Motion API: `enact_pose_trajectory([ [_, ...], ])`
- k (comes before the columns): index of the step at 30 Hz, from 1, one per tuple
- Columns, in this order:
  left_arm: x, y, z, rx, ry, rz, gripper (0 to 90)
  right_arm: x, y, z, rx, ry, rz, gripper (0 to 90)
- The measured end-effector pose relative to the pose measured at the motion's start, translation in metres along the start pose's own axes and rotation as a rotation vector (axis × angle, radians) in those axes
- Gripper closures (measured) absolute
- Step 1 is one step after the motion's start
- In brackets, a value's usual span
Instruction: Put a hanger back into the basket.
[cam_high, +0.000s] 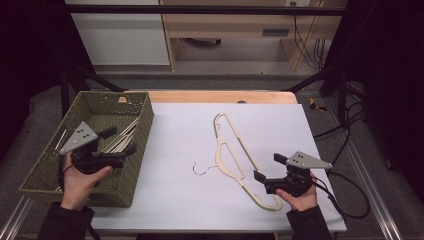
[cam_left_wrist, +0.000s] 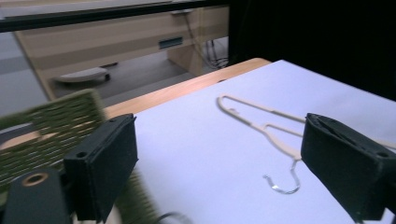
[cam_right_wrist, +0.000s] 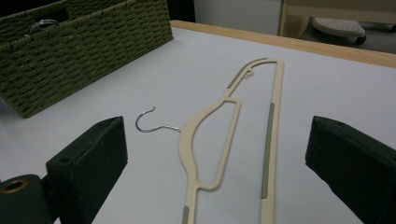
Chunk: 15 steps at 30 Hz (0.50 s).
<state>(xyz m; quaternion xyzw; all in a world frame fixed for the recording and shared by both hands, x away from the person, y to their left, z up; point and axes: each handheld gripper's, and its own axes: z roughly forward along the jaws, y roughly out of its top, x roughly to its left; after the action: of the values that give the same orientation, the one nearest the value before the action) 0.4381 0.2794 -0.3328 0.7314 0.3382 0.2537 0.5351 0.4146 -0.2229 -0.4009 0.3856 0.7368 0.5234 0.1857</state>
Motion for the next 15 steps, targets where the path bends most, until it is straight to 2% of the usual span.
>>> enact_pose_trajectory([
  [2, -0.012, -0.002, 0.011, 0.0, -0.031, 0.007, 13.6, 0.0, 0.0, 0.0, -0.006, -0.004, 0.005, 5.4],
  [7, -0.039, -0.008, 0.039, 0.033, -0.071, 0.049, 20.7, 0.0, 0.0, 0.0, -0.008, -0.001, 0.001, 5.1],
  [10, -0.052, -0.013, 0.057, 0.038, -0.121, 0.071, 24.4, 0.001, 0.0, 0.0, 0.002, 0.016, 0.007, 6.9],
  [11, -0.061, -0.015, 0.067, 0.069, -0.131, 0.104, 24.6, 0.001, 0.0, 0.0, 0.005, 0.016, 0.01, 7.2],
  [12, -0.061, -0.015, 0.067, 0.069, -0.131, 0.104, 24.4, 0.001, 0.0, 0.0, 0.005, 0.016, 0.01, 7.2],
  [13, -0.065, -0.016, 0.073, 0.075, -0.134, 0.122, 23.3, 0.001, 0.0, -0.001, 0.003, 0.015, 0.006, 7.1],
  [15, -0.072, -0.016, 0.082, 0.085, -0.16, 0.13, 24.3, 0.001, 0.0, -0.001, 0.001, 0.014, 0.003, 6.9],
])
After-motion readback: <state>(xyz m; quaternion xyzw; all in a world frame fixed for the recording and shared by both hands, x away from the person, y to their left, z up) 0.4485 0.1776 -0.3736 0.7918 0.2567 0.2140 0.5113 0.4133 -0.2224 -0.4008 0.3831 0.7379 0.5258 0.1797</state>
